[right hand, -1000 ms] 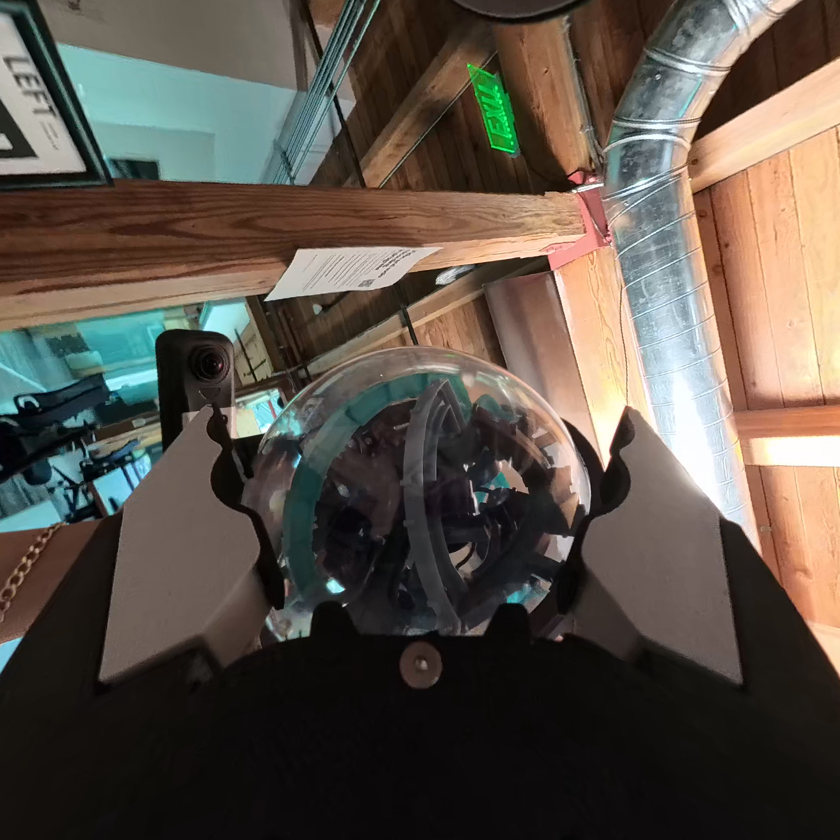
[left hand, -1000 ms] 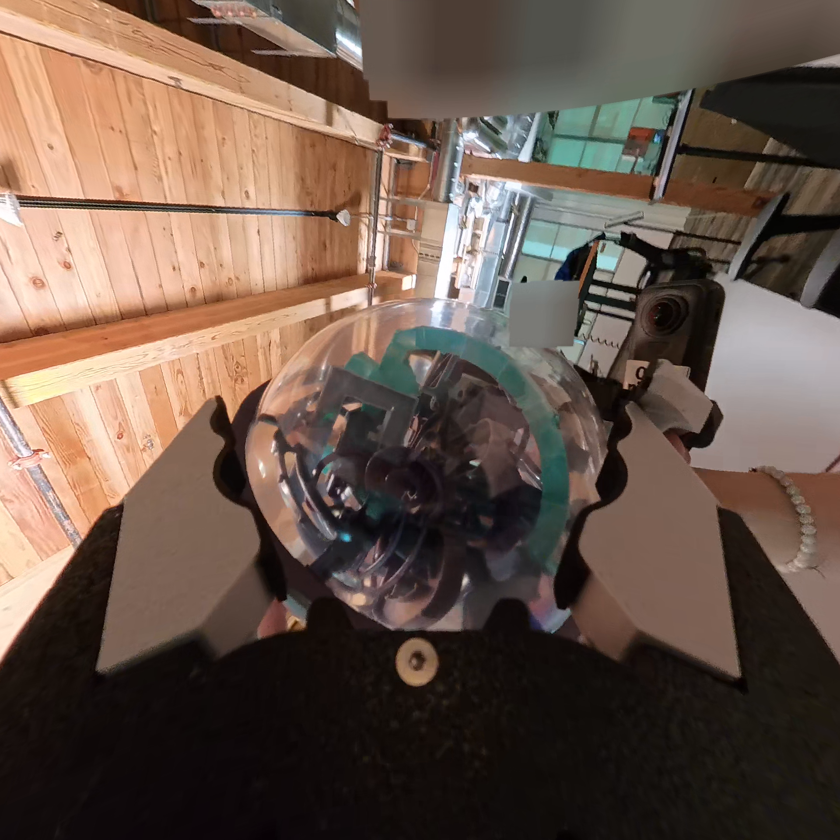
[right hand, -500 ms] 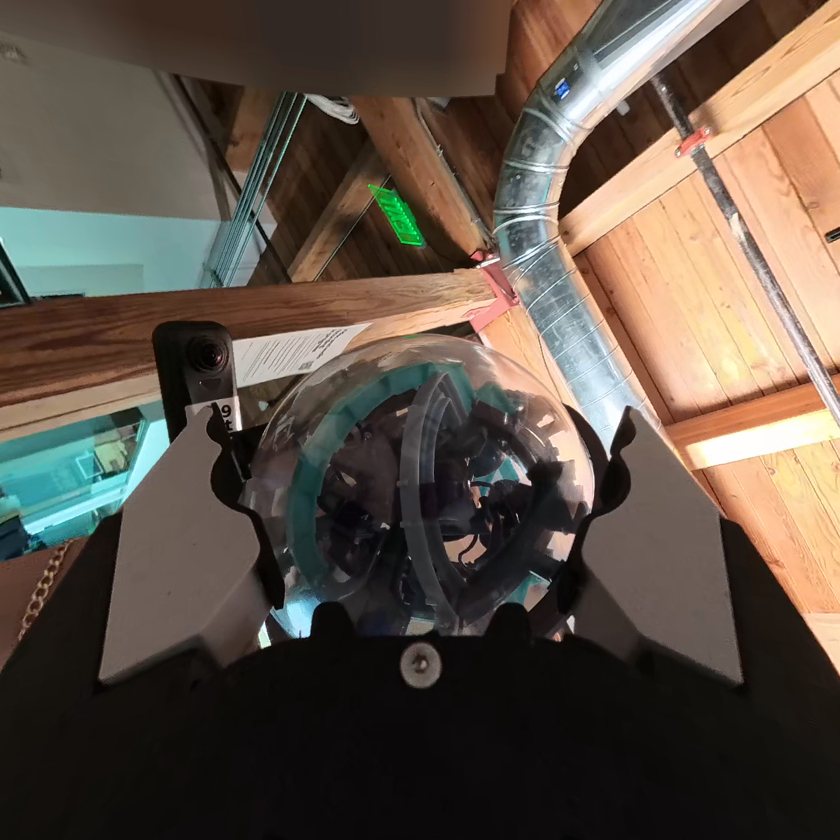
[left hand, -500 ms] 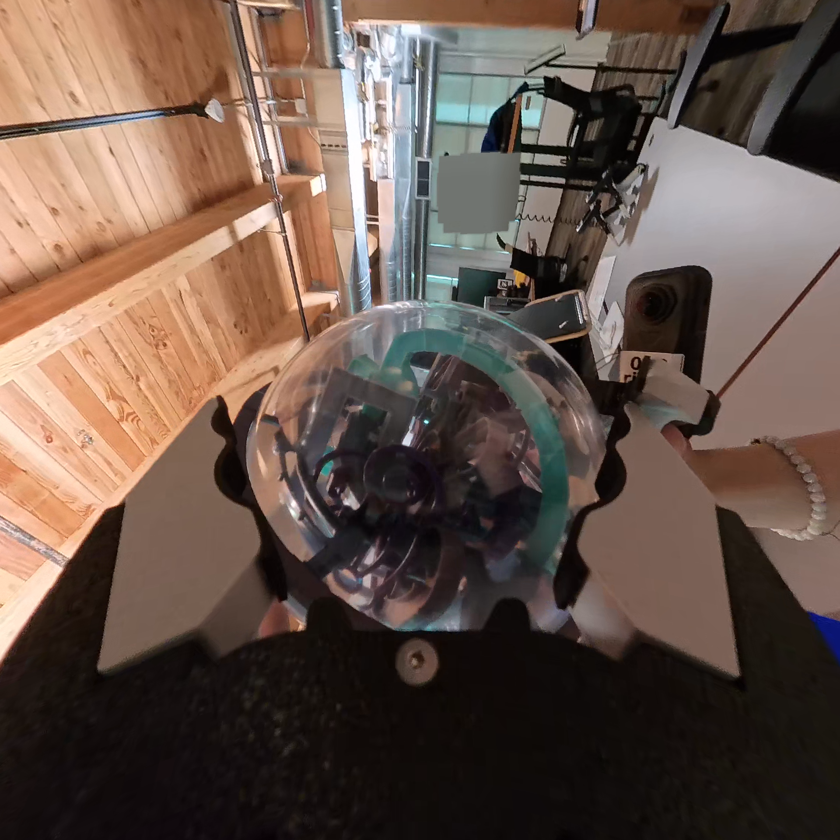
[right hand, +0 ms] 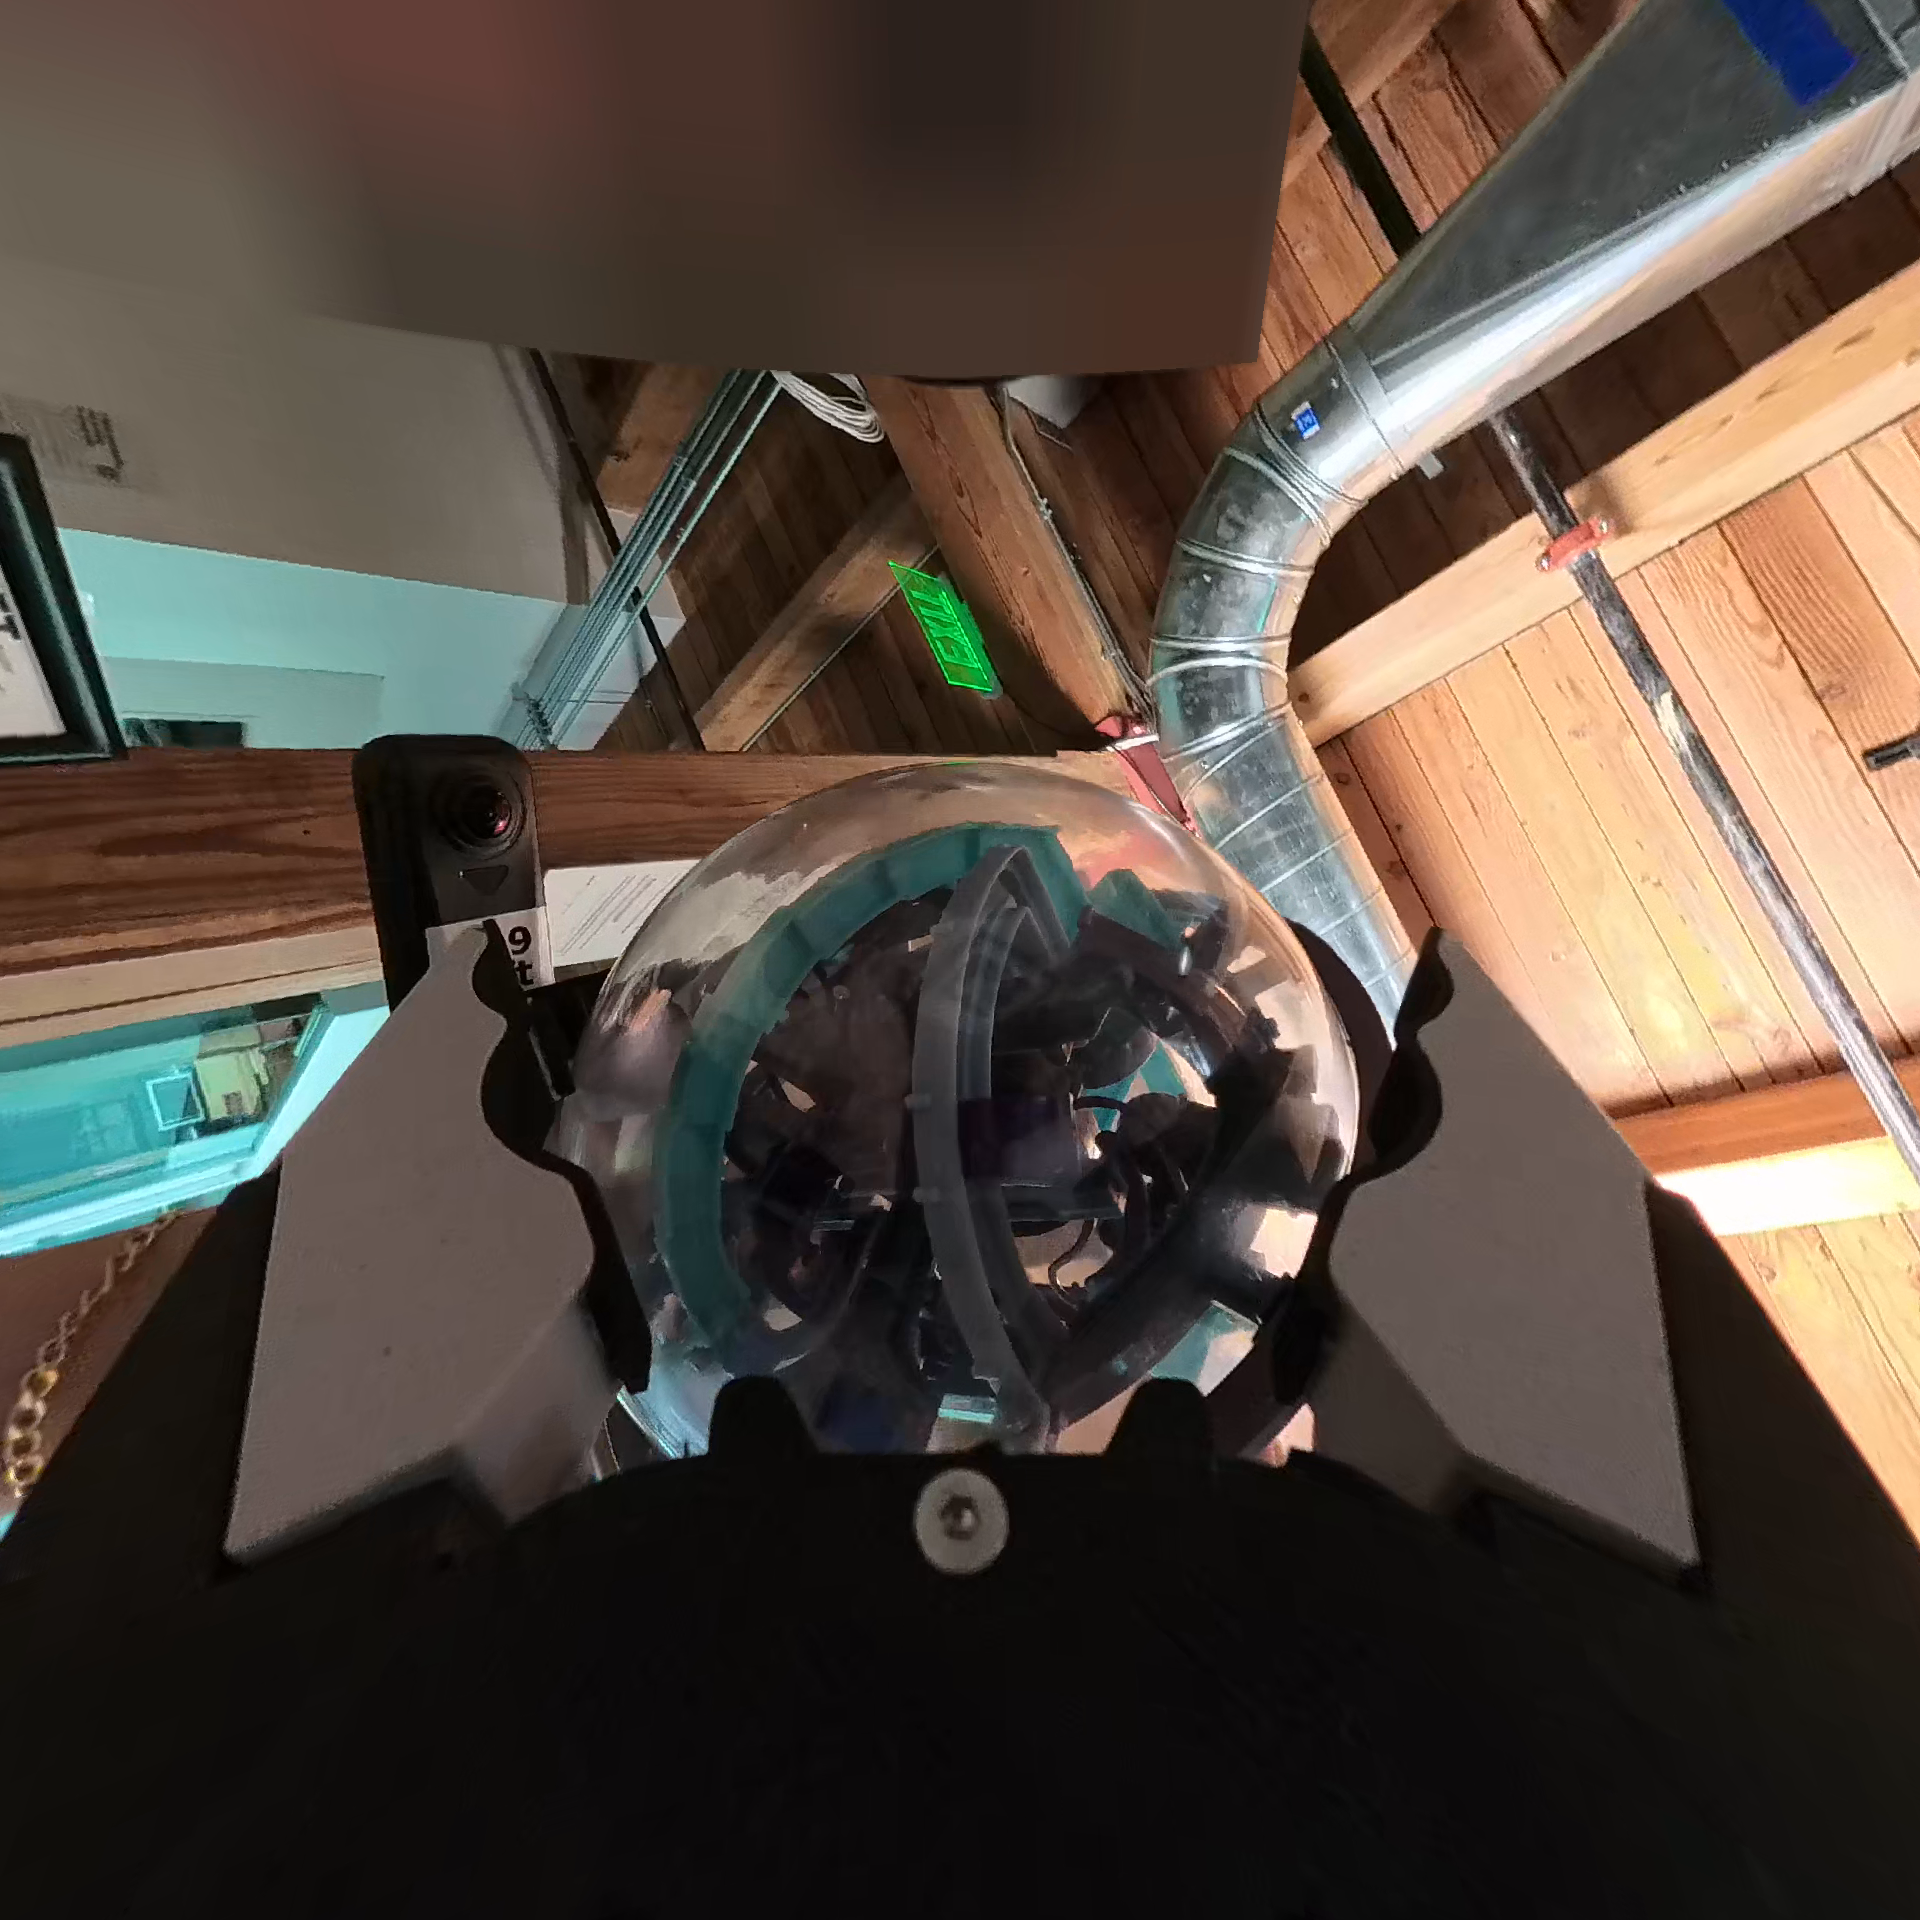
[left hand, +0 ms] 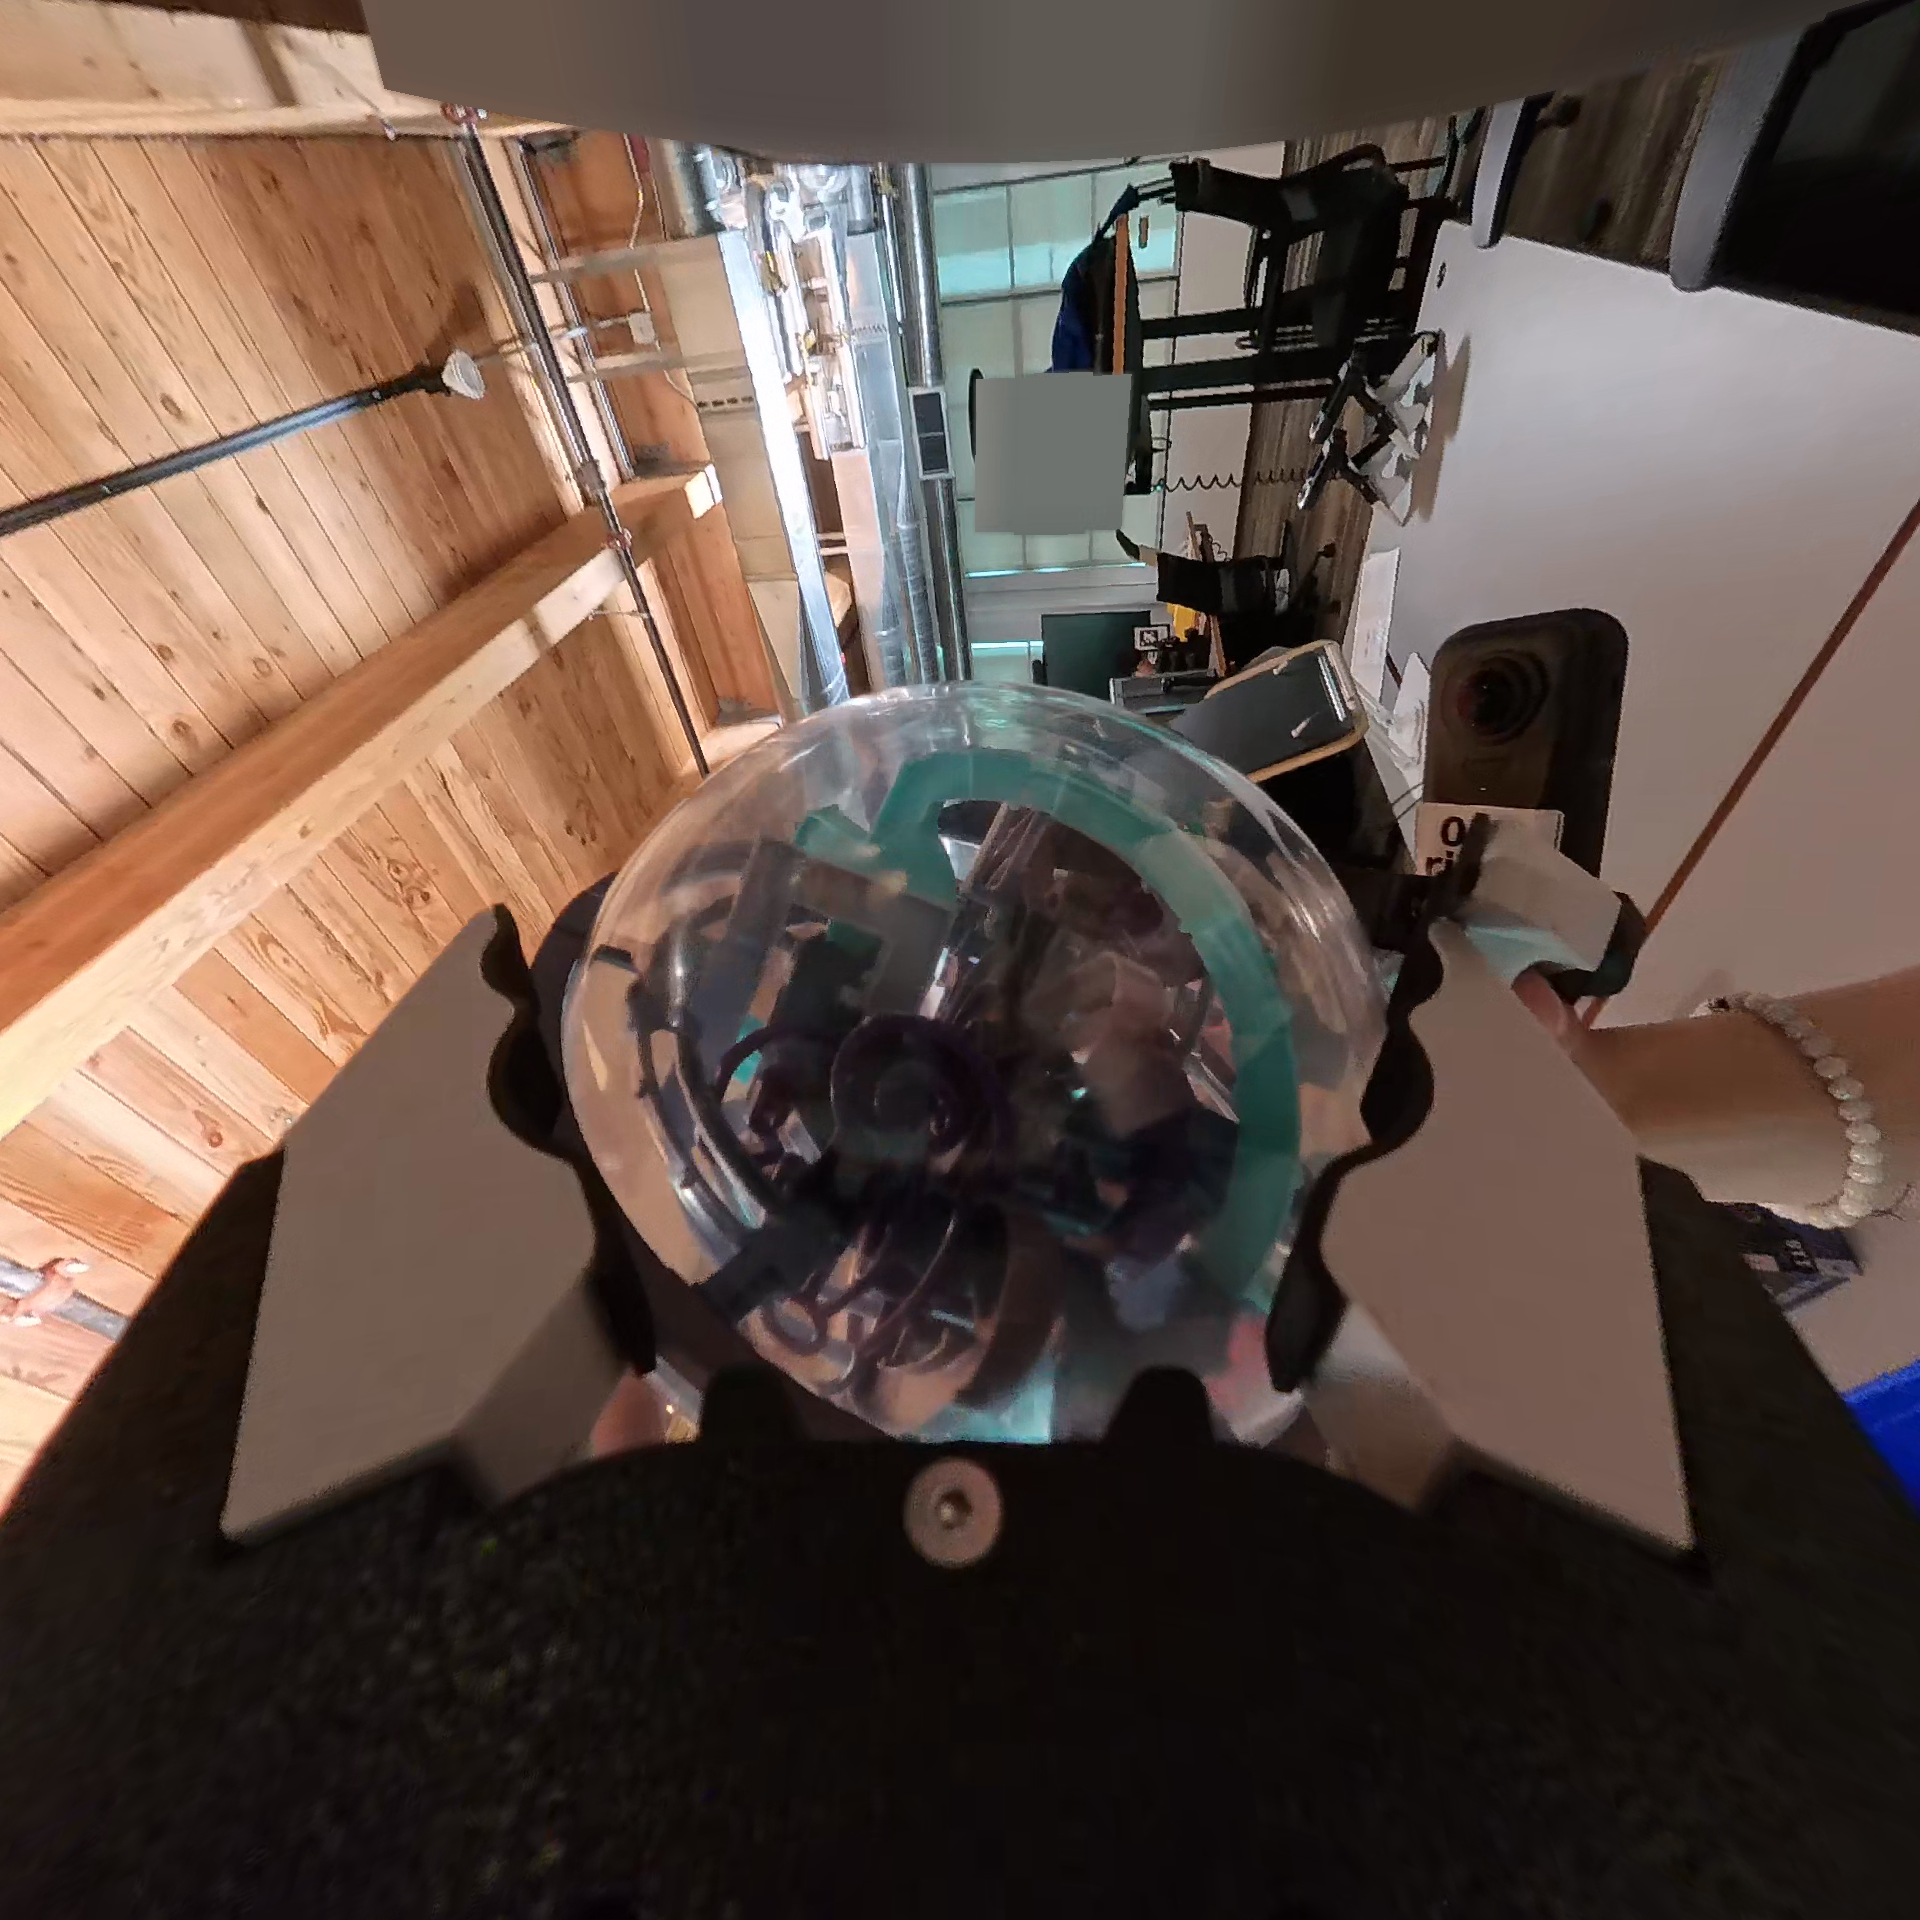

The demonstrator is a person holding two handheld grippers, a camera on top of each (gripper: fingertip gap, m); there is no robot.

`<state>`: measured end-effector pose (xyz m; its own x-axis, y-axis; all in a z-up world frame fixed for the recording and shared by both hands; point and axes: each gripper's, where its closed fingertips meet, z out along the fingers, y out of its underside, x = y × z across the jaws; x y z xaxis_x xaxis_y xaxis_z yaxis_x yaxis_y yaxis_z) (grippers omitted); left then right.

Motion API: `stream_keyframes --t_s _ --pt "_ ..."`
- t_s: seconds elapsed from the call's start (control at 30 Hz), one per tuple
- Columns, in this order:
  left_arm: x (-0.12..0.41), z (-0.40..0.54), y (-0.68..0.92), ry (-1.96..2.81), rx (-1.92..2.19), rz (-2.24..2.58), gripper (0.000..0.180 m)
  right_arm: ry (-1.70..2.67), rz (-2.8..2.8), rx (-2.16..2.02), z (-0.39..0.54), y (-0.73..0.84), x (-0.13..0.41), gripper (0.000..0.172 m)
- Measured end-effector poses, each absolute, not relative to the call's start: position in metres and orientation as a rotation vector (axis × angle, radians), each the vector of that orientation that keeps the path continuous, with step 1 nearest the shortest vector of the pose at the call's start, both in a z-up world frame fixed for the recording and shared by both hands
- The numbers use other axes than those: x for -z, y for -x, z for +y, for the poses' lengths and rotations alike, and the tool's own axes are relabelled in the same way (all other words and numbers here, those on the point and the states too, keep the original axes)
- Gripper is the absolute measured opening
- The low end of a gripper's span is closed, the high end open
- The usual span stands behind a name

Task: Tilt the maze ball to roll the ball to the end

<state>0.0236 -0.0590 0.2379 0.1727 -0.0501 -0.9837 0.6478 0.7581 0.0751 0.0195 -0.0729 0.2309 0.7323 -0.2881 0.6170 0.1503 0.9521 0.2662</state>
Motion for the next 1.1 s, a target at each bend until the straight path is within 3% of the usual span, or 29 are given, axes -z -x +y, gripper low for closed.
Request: stream_keyframes --t_s 1.1 --pt "-0.245 -0.070 -0.011 -0.570 0.466 1.270 0.153 -0.244 -0.767 0.222 -0.083 -0.009 -0.239 0.157"
